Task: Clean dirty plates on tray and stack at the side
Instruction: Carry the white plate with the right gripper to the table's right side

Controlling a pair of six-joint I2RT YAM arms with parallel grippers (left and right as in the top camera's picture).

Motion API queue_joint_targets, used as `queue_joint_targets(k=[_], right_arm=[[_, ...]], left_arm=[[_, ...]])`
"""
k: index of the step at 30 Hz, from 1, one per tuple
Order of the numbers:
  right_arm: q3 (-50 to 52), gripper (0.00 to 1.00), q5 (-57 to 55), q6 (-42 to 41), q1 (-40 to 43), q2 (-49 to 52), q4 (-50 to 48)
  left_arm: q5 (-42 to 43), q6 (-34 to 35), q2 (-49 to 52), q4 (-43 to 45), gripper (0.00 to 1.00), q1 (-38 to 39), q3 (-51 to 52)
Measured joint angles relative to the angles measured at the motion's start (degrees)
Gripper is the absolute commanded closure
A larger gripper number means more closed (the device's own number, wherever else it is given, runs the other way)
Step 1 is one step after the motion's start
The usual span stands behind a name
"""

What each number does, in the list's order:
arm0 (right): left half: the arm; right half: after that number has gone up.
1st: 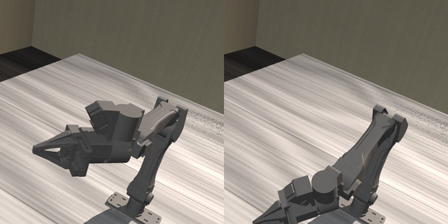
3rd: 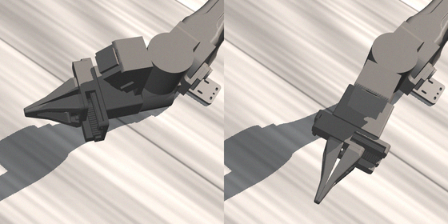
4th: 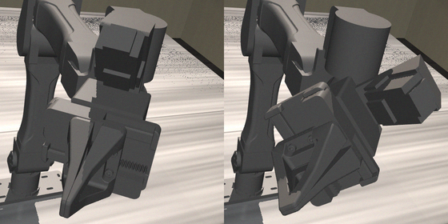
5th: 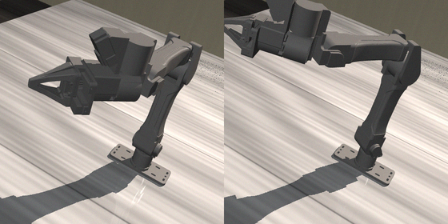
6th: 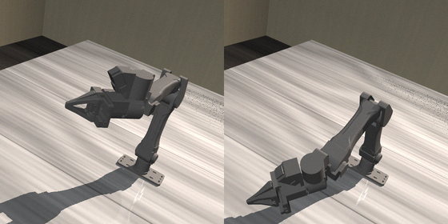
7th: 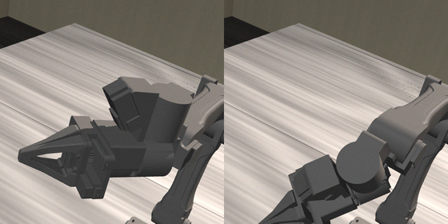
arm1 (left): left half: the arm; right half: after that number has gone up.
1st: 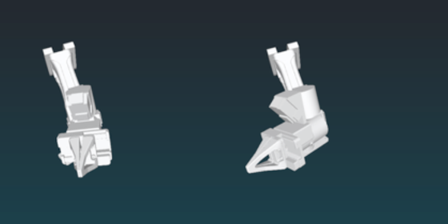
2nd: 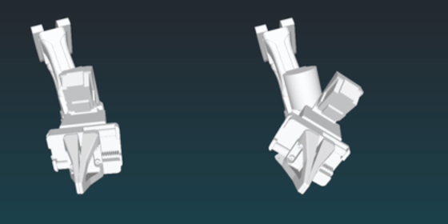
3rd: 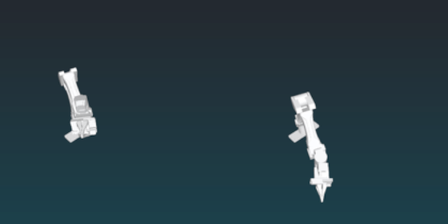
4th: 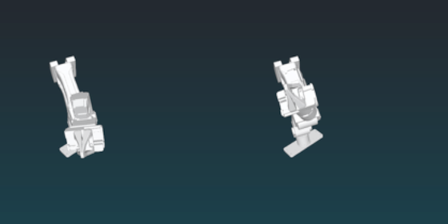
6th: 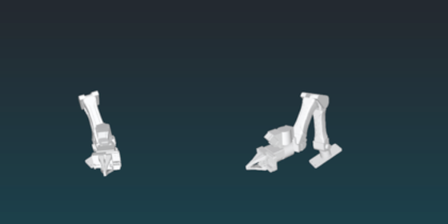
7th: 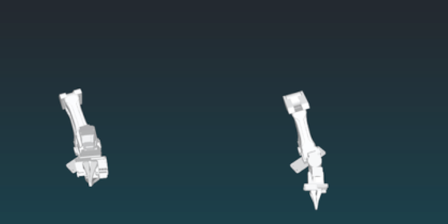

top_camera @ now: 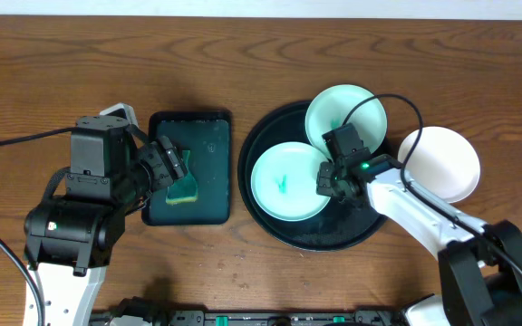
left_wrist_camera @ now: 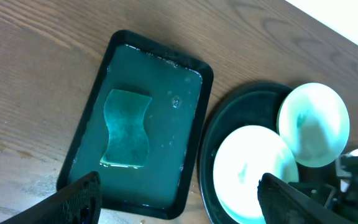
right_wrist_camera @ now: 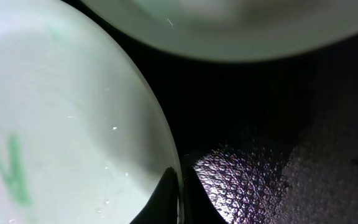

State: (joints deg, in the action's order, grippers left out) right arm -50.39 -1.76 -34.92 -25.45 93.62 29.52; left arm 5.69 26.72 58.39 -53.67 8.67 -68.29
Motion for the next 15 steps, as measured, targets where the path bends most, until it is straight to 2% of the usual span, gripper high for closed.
queue_joint_targets(k=[2, 8, 11, 15], right_arm=[[0.09, 0.82, -0.46, -0.33, 0.00, -0.02, 0.79], [0.09, 0.69, -1.51, 4.02, 0.39, -7.19, 4.17], [0.04, 0.68, -1.70, 6.93, 1.49, -14.23, 4.35], [-0.15, 0.75, -2.14, 9.22, 2.49, -22.43, 4.48]], left_arm=[[0.00, 0.00, 0.00, 0.02, 0.20, 0.00, 0.00], [0.24, 0.24, 0.11, 0.04, 0.19, 0.00, 0.00], [0.48, 0.22, 1.09, -0.02, 0.20, 0.02, 0.02], [0.39, -1.01, 4.63, -0.07, 0.25, 0.09, 1.01]])
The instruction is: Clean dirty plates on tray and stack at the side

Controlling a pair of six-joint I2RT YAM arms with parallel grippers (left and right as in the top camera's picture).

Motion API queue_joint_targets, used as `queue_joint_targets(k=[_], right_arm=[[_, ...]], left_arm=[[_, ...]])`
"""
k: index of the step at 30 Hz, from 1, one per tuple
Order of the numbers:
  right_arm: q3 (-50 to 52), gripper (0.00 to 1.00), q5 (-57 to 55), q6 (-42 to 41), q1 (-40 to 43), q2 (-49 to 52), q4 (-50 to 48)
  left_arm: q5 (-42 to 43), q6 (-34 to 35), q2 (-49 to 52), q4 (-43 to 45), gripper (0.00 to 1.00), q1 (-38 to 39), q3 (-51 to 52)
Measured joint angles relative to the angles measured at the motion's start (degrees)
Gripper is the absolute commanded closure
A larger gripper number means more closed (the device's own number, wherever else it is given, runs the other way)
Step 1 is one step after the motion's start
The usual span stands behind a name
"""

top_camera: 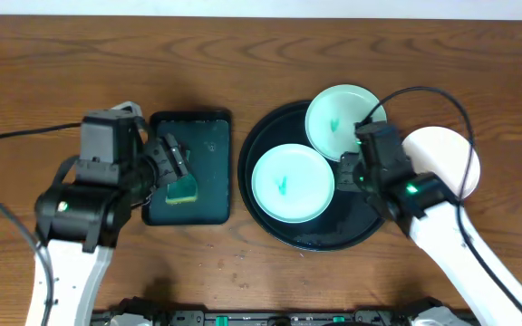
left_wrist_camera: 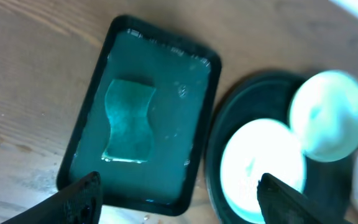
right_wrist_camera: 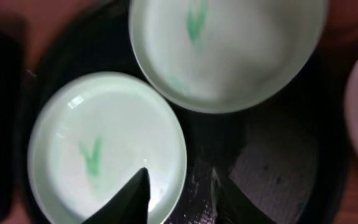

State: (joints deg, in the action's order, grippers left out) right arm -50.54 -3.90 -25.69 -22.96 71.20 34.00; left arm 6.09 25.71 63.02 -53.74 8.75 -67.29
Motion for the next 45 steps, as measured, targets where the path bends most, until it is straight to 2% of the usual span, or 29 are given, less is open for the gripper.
queue_joint_targets(k=[2, 9, 14, 19, 22, 24, 29, 30, 31, 32, 34, 38, 42, 45], right_arm=[[-0.02, 0.78, 0.00, 0.79, 0.26, -2.62, 0.55], [-0.02, 0.82, 0.02, 2.97, 0.55, -3.48, 2.78], [-0.02, 0.82, -0.02, 3.85, 0.55, -0.07, 4.94], [-0.02, 0.82, 0.02, 4.07, 0.55, 3.91, 6.58], [-0.02, 0.83, 0.00, 4.09, 0.55, 5.40, 6.62], [-0.02, 0.83, 0.02, 4.09, 0.55, 6.12, 6.40], [-0.02, 0.83, 0.00, 4.09, 0.55, 7.67, 6.10], [-0.02, 0.83, 0.00, 4.09, 0.55, 7.82, 6.10], [-0.02, 0.83, 0.00, 4.09, 0.55, 7.91, 6.05], [-0.02, 0.83, 0.00, 4.09, 0.55, 7.93, 5.95], [-0.02, 0.83, 0.00, 4.09, 0.55, 7.91, 5.66], [-0.02, 0.83, 0.00, 4.09, 0.55, 7.91, 5.31], [-0.02, 0.82, 0.00, 4.09, 0.55, 7.91, 5.31], [-0.02, 0.82, 0.00, 4.09, 0.55, 7.93, 5.31]], left_arm=[[-0.70, -0.39, 2.67, 0.48, 0.31, 0.04, 1.68], [-3.30, -1.97, 19.21, 5.68, 0.37, 0.04, 5.53], [-5.42, -2.62, 30.51, 9.90, 0.51, 0.04, 5.55], [-8.37, -3.19, 37.42, 14.45, 0.71, 0.04, 5.64], [-9.07, -3.34, 38.25, 15.91, 0.87, 0.09, 5.64], [-9.33, -3.34, 38.23, 16.22, 0.93, 0.15, 5.64], [-9.46, -3.56, 38.12, 14.88, 0.91, 0.26, 5.60], [-9.46, -3.65, 37.99, 14.38, 0.73, 0.26, 5.51], [-9.46, -4.09, 37.75, 13.68, 0.61, 0.26, 5.49], [-9.44, -4.11, 37.44, 12.79, 0.55, 0.28, 5.49], [-9.44, -4.20, 36.92, 11.54, 0.51, 0.26, 5.49], [-9.44, -4.13, 36.61, 11.37, 0.50, 0.26, 5.51], [-9.44, -4.13, 36.63, 15.26, 0.53, 0.26, 6.67], [-9.22, -3.78, 37.09, 16.98, 0.76, 0.26, 8.17]])
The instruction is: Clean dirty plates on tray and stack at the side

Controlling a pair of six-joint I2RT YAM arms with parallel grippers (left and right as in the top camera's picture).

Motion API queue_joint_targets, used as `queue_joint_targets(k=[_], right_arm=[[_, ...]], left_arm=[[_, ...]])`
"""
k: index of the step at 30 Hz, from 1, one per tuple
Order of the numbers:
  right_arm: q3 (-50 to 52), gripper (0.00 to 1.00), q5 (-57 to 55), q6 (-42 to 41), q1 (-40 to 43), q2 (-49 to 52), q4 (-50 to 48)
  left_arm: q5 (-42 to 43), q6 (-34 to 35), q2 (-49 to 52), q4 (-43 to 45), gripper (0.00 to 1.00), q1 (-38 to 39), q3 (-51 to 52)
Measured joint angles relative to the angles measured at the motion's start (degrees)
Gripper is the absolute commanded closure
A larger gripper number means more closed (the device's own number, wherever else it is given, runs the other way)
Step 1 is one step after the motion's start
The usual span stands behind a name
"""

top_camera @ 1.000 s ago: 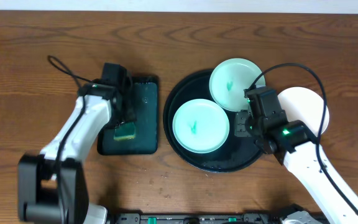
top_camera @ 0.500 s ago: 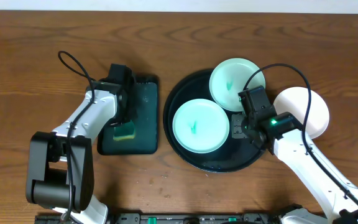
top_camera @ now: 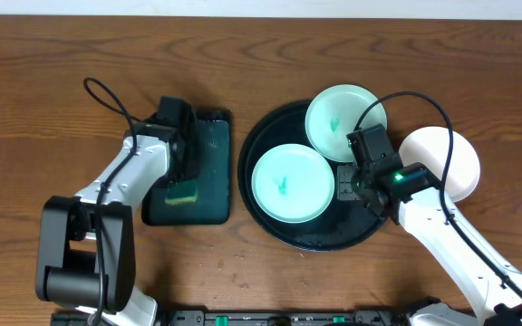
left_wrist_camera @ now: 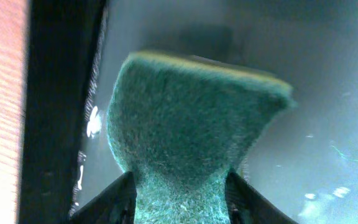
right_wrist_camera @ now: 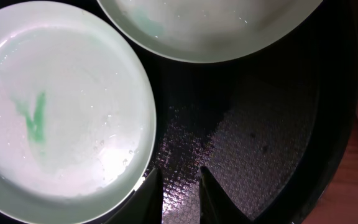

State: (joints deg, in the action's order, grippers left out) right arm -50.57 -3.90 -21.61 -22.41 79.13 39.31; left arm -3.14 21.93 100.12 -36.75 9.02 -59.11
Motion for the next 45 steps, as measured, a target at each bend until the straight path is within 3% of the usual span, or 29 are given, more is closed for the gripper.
queue_joint_targets(k=[1, 2, 7, 14, 24, 27, 29, 31, 39, 45], right_arm=[[0.00, 0.82, 0.00, 0.00, 0.00, 0.00, 0.00], [0.00, 0.82, 0.00, 0.00, 0.00, 0.00, 0.02], [0.00, 0.82, -1.20, -0.02, 0.00, 0.00, -0.26], [0.00, 0.88, -2.47, 1.84, 0.02, 2.10, -3.50], [0.00, 0.75, 8.57, 8.81, 0.13, 16.50, -11.02], [-0.33, 0.75, 9.94, 8.70, 0.72, 18.40, -11.87], [-0.50, 0.83, 10.27, 8.72, 1.11, 18.88, -12.24], [-0.57, 0.99, 10.21, 8.72, 1.44, 18.95, -12.26], [-0.85, 0.99, 11.45, 6.71, 2.49, 18.86, -12.44], [-1.16, 0.99, 11.41, 6.10, 2.47, 18.88, -11.45]], left_arm=[[0.07, 0.22, 0.26, 0.20, 0.89, 0.04, 0.20], [0.02, 0.20, 0.44, 0.22, 0.93, 0.09, 0.24], [0.11, 0.09, 0.44, -1.27, 0.93, 0.09, -0.04], [0.39, 0.02, -4.52, -10.49, 0.93, 0.09, -2.97], [3.85, -1.27, -22.08, -13.66, 0.93, 0.09, -7.58], [4.44, -1.36, -22.64, -15.17, 0.93, 0.11, -7.58], [5.07, -1.46, -22.53, -15.82, 0.93, 0.39, -7.56], [5.95, -1.46, -22.49, -15.65, 0.93, 0.96, -7.56], [11.93, -1.88, -20.17, -7.91, 0.93, 7.96, -7.56], [16.92, -0.04, -10.54, 0.07, 0.93, 17.70, -7.56]])
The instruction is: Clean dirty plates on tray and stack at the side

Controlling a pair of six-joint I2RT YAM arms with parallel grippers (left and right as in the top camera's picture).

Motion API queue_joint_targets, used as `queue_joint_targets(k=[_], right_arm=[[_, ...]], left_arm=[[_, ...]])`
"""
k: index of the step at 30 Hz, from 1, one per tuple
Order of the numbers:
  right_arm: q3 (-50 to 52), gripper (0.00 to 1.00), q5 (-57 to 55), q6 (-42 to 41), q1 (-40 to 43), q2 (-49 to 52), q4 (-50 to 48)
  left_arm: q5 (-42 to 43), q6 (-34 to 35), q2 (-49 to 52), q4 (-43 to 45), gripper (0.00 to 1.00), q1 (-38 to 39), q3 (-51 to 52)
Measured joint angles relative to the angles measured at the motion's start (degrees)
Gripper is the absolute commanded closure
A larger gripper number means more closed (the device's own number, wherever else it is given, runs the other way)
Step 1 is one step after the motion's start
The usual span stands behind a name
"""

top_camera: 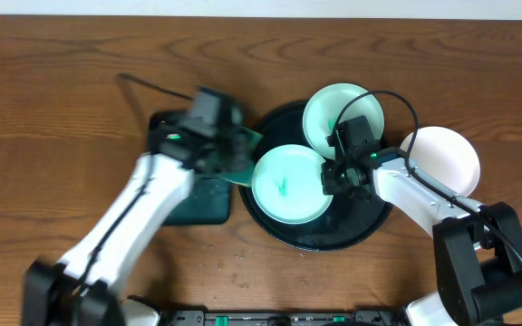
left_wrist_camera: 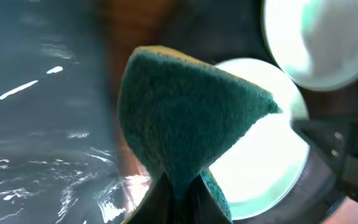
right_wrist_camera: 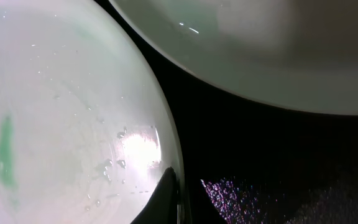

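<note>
Two pale green plates lie on the round black tray [top_camera: 370, 226]. The front plate [top_camera: 284, 186] bears a green smear and the back plate [top_camera: 338, 109] overlaps the tray's far rim. My left gripper [top_camera: 234, 158] is shut on the green sponge [left_wrist_camera: 185, 112], held over the tray's left edge beside the front plate [left_wrist_camera: 260, 143]. My right gripper [right_wrist_camera: 179, 193] is shut on the right rim of the front plate [right_wrist_camera: 61, 124], with one finger inside the rim. The back plate [right_wrist_camera: 260, 50] sits just beyond it.
A clean white plate [top_camera: 442, 163] lies on the wooden table right of the tray. The dark rectangular water basin [top_camera: 193, 204] stands left of the tray, partly under my left arm. Cables trail from both arms.
My left gripper has shut on the sponge and carried it out of the basin to the tray's left edge. My right gripper, open above the tray before, is now shut on the front plate's rim.
At first my right gripper pinched the front plate's rim while the left hung open over the basin. Then the right was open and raised. Later the left straddled the sponge in the basin. Now the left holds the sponge by the plate and the right grips the rim again.
</note>
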State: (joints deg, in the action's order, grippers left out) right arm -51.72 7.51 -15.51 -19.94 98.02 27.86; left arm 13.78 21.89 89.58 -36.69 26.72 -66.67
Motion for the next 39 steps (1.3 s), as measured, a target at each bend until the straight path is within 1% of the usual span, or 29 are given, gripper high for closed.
queue_joint_targets(k=[6, 10, 13, 16, 22, 26, 29, 32, 39], right_arm=[[-0.20, 0.99, -0.07, -0.13, -0.15, 0.00, 0.68], [-0.28, 0.99, 0.00, -0.24, -0.17, 0.00, 1.09], [-0.31, 0.99, 0.00, -0.24, -0.17, 0.00, 1.18], [-0.31, 0.99, 0.00, -0.31, -0.17, 0.00, 1.22], [-0.35, 0.99, 0.00, -0.39, -0.22, 0.00, 1.42], [-0.35, 0.99, 0.28, -0.42, -0.24, 0.00, 1.68], [-0.35, 0.99, 0.74, -0.44, -0.28, 0.00, 2.05], [-0.37, 0.99, 0.85, -0.61, -0.39, 0.00, 2.12], [-0.39, 0.99, 1.05, -0.63, -0.39, 0.00, 2.23]], left_arm=[[4.15, 5.57, 12.57, 10.49, 0.93, 9.05, 0.00], [5.68, 8.11, 17.88, 14.32, 0.93, 11.45, 0.00], [5.55, 8.33, 19.08, 14.49, 0.93, 11.52, -0.11], [1.27, 8.33, 19.08, 10.43, 0.93, 11.72, -1.40], [-14.86, 7.80, 18.64, 0.85, 0.93, 12.31, -3.45], [-21.73, 6.56, 18.64, -0.68, 0.93, 12.22, -3.50], [-22.99, 6.16, 18.78, 0.44, 0.93, 12.17, -3.43], [-19.65, 6.05, 18.75, 3.02, 0.93, 11.74, -3.15], [3.78, 5.46, 20.26, 17.90, 0.92, 10.36, -1.70]])
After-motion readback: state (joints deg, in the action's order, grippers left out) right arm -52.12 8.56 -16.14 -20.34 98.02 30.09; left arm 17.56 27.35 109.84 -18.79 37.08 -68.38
